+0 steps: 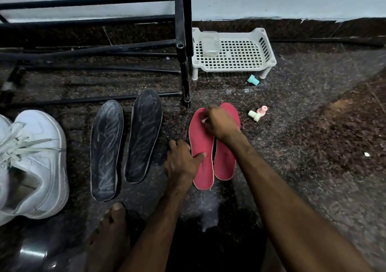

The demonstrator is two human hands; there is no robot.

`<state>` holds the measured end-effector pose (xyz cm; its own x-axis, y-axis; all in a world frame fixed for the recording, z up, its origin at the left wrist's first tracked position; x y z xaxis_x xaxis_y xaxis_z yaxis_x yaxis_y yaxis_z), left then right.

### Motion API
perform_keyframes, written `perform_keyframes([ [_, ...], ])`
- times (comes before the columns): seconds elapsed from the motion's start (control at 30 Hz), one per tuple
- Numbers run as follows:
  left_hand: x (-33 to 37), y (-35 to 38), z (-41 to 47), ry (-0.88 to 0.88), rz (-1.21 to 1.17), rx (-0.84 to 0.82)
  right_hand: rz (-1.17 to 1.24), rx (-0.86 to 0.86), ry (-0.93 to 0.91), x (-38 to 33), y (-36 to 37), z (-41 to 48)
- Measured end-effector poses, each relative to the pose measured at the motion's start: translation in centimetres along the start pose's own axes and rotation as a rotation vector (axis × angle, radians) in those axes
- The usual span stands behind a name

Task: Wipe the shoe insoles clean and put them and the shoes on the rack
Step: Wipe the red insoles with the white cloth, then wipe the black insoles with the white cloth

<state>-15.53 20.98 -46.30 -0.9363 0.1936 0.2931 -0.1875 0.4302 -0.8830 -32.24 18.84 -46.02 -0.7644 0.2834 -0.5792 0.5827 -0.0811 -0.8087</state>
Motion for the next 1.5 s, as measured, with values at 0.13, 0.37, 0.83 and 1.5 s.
perform_keyframes([
  [0.13, -0.1, -0.2, 0.4, -0.039, -0.090, -0.013, 0.251, 0.388, 0.153, 1.5, -4.7, -0.9],
  [0.37, 0.3, -0.1, 1.9, -0.111, -0.279, 0.030, 0.473, 0.409, 0.403, 3.3, -1.5, -9.2],
  [0.83, 1.1, 0.1, 2.6, 0.052, -0.290, 0.031, 0.725, 0.526, 0.474, 4.8, -1.5, -11.4],
  [1.5, -10.8, -6.4, 3.7, -0.112, 0.079, 0.237, 1.483, 0.210, 0.504, -7.6, 5.7, -10.0],
])
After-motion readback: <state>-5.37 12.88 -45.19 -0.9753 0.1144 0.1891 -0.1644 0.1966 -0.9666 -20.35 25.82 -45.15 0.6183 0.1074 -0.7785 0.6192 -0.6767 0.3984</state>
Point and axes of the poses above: each hand's wrist, its own z-axis towards the middle knuckle, its own y-axis out of the palm, x = y × z, the point moved 5 cm from there along z, towards the middle knuckle, and after that the axes turned 11 degrees about z, right-handed, at the moved point
